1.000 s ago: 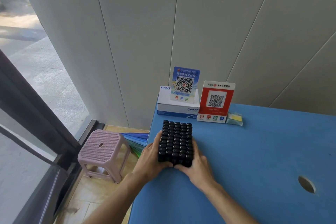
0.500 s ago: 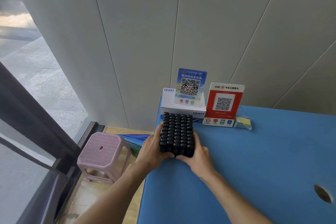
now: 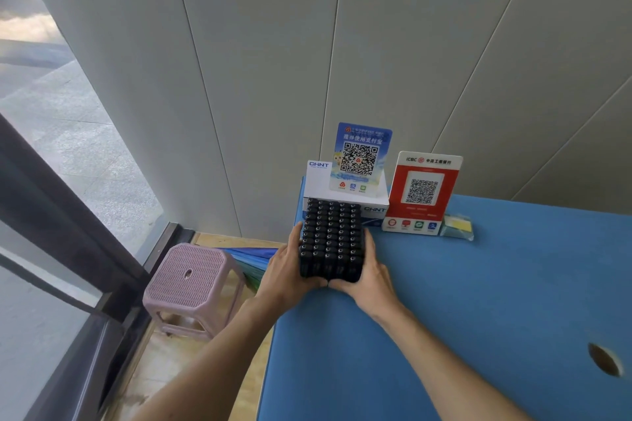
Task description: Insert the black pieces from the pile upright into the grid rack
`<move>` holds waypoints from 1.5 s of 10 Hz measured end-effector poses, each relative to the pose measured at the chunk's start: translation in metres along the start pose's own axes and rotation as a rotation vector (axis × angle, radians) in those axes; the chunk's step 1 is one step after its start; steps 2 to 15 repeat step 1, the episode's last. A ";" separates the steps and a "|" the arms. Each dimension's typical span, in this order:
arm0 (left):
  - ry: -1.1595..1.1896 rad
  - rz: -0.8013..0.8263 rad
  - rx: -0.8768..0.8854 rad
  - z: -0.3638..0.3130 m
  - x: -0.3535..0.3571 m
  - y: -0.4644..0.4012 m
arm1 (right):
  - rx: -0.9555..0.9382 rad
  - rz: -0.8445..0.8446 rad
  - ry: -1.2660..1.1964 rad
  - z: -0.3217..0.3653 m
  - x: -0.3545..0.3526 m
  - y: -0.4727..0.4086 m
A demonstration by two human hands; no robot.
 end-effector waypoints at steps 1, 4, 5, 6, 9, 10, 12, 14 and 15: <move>0.008 -0.106 -0.118 0.004 -0.006 0.018 | 0.042 0.038 -0.008 -0.003 -0.005 0.016; 0.008 -0.106 -0.118 0.004 -0.006 0.018 | 0.042 0.038 -0.008 -0.003 -0.005 0.016; 0.008 -0.106 -0.118 0.004 -0.006 0.018 | 0.042 0.038 -0.008 -0.003 -0.005 0.016; 0.008 -0.106 -0.118 0.004 -0.006 0.018 | 0.042 0.038 -0.008 -0.003 -0.005 0.016; 0.008 -0.106 -0.118 0.004 -0.006 0.018 | 0.042 0.038 -0.008 -0.003 -0.005 0.016; 0.008 -0.106 -0.118 0.004 -0.006 0.018 | 0.042 0.038 -0.008 -0.003 -0.005 0.016; 0.008 -0.106 -0.118 0.004 -0.006 0.018 | 0.042 0.038 -0.008 -0.003 -0.005 0.016; 0.008 -0.106 -0.118 0.004 -0.006 0.018 | 0.042 0.038 -0.008 -0.003 -0.005 0.016; 0.008 -0.106 -0.118 0.004 -0.006 0.018 | 0.042 0.038 -0.008 -0.003 -0.005 0.016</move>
Point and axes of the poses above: each hand's wrist, its own y-axis away from the middle knuckle, its own x-axis out of the palm, z = x × y, the point moved 9 cm from there along -y, towards the middle knuckle, and after that the axes turned 6 degrees about -x, right-handed, at the moved point
